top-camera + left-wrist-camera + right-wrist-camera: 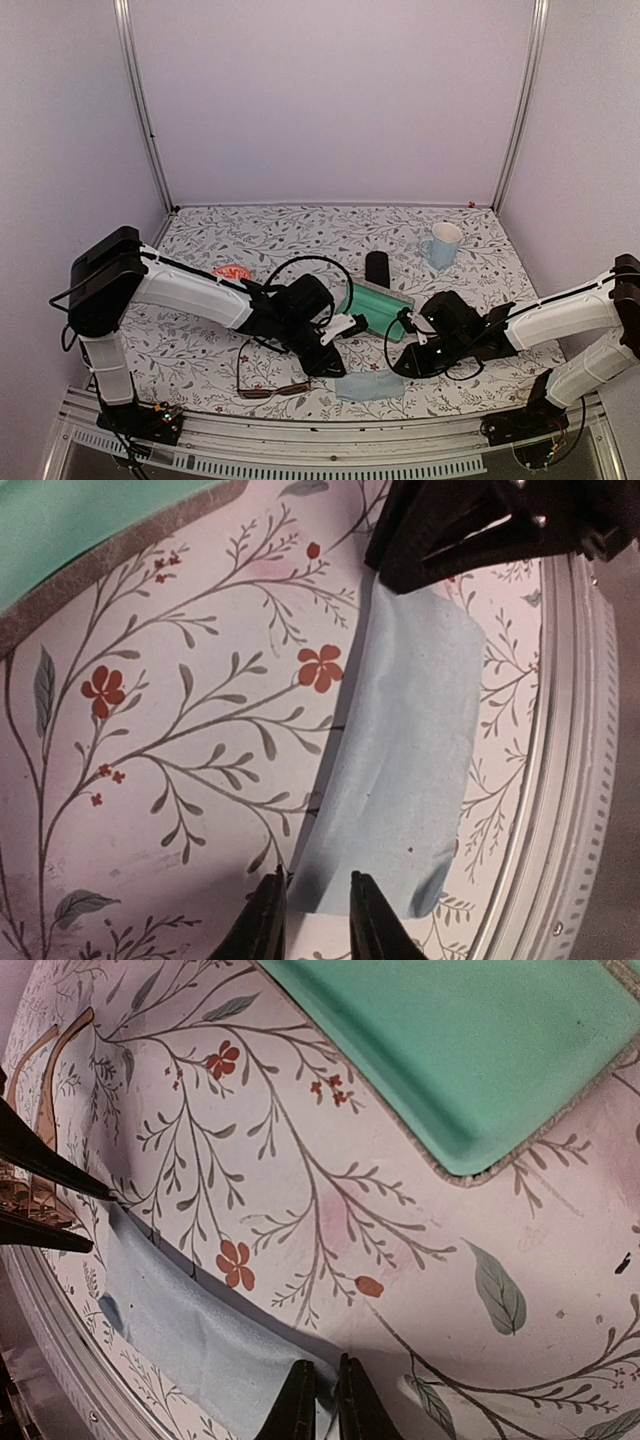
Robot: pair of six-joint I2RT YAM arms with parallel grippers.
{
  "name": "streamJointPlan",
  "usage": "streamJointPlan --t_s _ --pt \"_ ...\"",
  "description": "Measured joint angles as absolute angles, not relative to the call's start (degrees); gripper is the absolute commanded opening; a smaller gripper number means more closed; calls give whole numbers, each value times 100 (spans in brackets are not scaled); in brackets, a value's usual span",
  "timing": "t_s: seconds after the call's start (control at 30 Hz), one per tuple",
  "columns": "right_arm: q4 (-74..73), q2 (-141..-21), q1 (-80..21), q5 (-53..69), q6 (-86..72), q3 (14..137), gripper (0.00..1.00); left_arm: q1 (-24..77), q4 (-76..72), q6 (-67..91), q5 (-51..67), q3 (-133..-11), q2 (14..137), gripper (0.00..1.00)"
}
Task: Organize the sunglasses
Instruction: Pick up the folded cleaning cloth from the center of the board.
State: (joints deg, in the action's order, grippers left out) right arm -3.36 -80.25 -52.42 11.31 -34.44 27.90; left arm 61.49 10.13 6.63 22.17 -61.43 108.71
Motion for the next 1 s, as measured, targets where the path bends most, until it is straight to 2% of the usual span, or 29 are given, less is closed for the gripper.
streamJointPlan --t_s 0.5,0.83,1.0 --pt "-336 -8025 -5242 1131 -3446 2790 10 6160 969 644 2220 -6088 10993 21" --pt "-336 -8025 -5242 1133 -3446 2790 9 6187 969 646 2239 -6073 11000 10" --pt "-338 -8025 -5242 1133 -3446 2788 4 6189 969 639 2274 -6071 11017 3"
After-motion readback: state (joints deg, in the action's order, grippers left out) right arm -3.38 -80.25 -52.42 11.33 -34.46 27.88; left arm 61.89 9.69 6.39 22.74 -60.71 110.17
